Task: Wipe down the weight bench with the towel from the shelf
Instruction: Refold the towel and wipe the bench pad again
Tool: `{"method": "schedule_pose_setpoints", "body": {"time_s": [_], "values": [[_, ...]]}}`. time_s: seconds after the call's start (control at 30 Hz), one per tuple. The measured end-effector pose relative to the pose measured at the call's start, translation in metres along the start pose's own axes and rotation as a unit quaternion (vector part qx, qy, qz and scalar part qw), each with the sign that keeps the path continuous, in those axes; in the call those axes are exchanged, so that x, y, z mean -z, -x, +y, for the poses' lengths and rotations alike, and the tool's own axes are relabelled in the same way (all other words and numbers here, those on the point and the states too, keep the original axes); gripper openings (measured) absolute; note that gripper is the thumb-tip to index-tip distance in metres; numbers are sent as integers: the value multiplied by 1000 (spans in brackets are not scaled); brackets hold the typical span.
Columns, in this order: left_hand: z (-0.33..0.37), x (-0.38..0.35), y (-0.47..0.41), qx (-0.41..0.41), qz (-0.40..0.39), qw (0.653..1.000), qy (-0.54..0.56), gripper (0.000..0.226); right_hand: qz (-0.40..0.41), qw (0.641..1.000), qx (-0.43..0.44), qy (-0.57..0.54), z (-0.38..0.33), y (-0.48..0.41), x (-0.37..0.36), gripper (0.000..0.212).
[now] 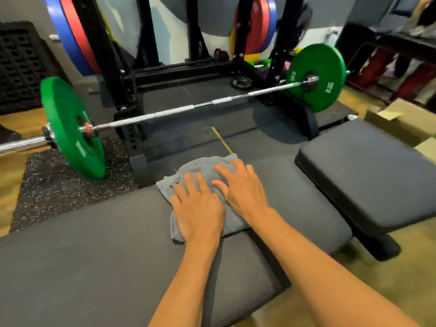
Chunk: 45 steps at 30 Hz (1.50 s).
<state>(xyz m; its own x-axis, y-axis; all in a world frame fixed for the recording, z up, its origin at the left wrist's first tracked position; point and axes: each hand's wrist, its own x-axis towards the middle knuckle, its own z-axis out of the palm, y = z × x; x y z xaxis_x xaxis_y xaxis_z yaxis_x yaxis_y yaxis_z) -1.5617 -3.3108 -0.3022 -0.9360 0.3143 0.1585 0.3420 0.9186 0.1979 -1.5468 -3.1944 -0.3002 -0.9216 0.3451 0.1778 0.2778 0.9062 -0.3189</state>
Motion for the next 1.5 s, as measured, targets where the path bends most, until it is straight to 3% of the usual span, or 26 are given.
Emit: {"method": "schedule_pose_setpoints", "body": {"time_s": [0.2,0.3,0.37,0.43,0.5,0.57,0.63,0.77,0.87,1.03,1.2,1.33,1.5], "values": [[138,-30,-10,-91,-46,993,52,56,52,993,-97,40,136,7,51,44],[151,-25,-10,-102,-76,990,58,61,59,985,-162,21,143,11,58,51],[147,-18,-9,-94,-55,991,83,60,77,970,-228,28,134,17,58,57],[142,-16,-8,-74,-30,985,154,54,95,942,-322,19,124,24,58,62],[138,-20,-12,1,-6,968,250,52,107,926,-361,37,117,26,56,58],[134,-23,-16,90,22,944,318,64,123,928,-349,53,117,22,54,52],[136,-28,-22,130,33,939,316,70,129,929,-345,42,118,16,52,47],[147,-29,-30,116,7,969,218,60,141,939,-311,40,126,15,50,35],[150,-28,-29,107,13,969,224,52,124,951,-285,8,129,17,53,34],[172,-14,-29,172,7,928,330,41,60,959,-242,-132,159,13,81,39],[273,14,-27,142,78,886,435,38,105,966,-197,-132,247,-16,163,42],[321,7,-34,122,-29,956,265,51,32,979,-194,50,312,-35,191,56],[335,-29,-43,17,-180,962,203,52,-100,980,-139,98,308,-33,131,60]]}}
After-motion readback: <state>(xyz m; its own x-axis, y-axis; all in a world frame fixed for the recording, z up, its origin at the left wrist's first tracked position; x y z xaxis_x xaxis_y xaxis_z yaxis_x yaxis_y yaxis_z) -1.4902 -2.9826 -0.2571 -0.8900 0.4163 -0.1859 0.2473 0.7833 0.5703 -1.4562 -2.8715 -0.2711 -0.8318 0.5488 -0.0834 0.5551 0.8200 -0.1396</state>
